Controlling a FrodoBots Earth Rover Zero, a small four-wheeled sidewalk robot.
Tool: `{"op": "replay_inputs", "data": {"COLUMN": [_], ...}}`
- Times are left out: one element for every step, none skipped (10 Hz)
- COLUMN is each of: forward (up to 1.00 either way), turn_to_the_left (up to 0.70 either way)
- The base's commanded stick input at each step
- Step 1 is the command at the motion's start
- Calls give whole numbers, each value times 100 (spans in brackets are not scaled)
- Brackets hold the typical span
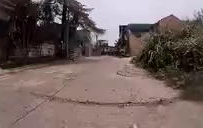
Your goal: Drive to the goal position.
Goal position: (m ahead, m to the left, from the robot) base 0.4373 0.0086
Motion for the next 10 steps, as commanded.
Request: {"op": "replay_inputs", "data": {"forward": [100,100,100,100,100,100,100,100,100,100], "turn_to_the_left": [1,1,1,1,1,1,1,1,1,1]}}
